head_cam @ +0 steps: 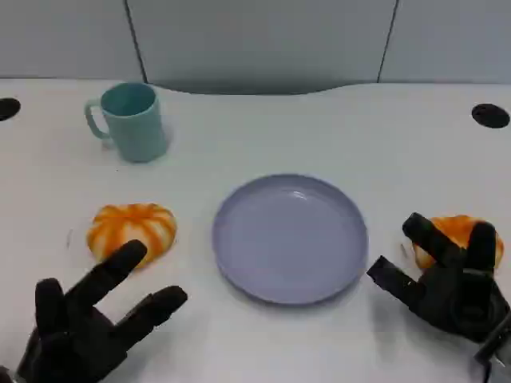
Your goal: Grasp the bread from the table and place it into the plate.
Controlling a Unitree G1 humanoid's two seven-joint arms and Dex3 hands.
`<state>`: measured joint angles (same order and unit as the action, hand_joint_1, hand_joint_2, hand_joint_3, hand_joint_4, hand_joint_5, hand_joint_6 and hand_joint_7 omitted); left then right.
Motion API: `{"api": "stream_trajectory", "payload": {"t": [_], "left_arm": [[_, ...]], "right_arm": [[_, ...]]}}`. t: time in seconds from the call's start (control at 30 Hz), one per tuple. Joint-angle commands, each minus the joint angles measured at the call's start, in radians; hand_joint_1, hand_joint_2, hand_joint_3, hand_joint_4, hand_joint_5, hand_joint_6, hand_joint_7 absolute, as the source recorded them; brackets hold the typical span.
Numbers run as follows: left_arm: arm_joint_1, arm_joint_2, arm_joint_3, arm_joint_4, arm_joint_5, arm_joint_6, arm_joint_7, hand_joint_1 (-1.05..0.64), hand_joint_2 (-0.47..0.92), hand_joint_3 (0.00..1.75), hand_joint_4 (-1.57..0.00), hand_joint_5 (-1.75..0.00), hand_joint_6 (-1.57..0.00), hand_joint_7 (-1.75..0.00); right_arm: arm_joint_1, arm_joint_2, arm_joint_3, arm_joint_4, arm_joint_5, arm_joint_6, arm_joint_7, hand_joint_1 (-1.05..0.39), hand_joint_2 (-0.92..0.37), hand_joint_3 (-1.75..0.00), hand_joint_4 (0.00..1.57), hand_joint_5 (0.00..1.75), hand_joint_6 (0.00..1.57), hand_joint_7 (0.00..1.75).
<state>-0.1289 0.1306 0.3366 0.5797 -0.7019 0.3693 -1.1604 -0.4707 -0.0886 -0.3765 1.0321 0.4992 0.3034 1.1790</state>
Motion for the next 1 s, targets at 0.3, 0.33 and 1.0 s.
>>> {"api": "stream_trajectory", "payload": {"t": [0.3,0.33,1.0], "left_arm": [[0.005,0.013,0.004,-0.005,0.004,-0.006,0.01,-0.95,0.92,0.37,-0.67,-0.51,-0.81,-0.01],[0.004,0.013,0.003,-0.004,0.004,-0.006,0.009,-0.95,0.92,0.37,-0.67,-0.51,-0.81,-0.01],[-0.046,-0.026,-0.046,-0.429,0.397,-0.653,0.46,-0.77,0.92,0.17,-0.44,-0.74,-0.71,0.0]], "right_arm": [[0.001,-0.012,-0.008,-0.011,0.014,-0.009,-0.011,-0.68,-0.92,-0.22,0.72,1.37,0.93,0.51],[0.002,-0.012,-0.008,-0.012,0.014,-0.01,-0.012,-0.68,-0.92,-0.22,0.72,1.37,0.93,0.51],[-0.018,-0.013,-0.024,0.04,0.021,-0.01,0.009,-0.67,-0.92,-0.21,0.64,1.45,0.85,0.63]]}}
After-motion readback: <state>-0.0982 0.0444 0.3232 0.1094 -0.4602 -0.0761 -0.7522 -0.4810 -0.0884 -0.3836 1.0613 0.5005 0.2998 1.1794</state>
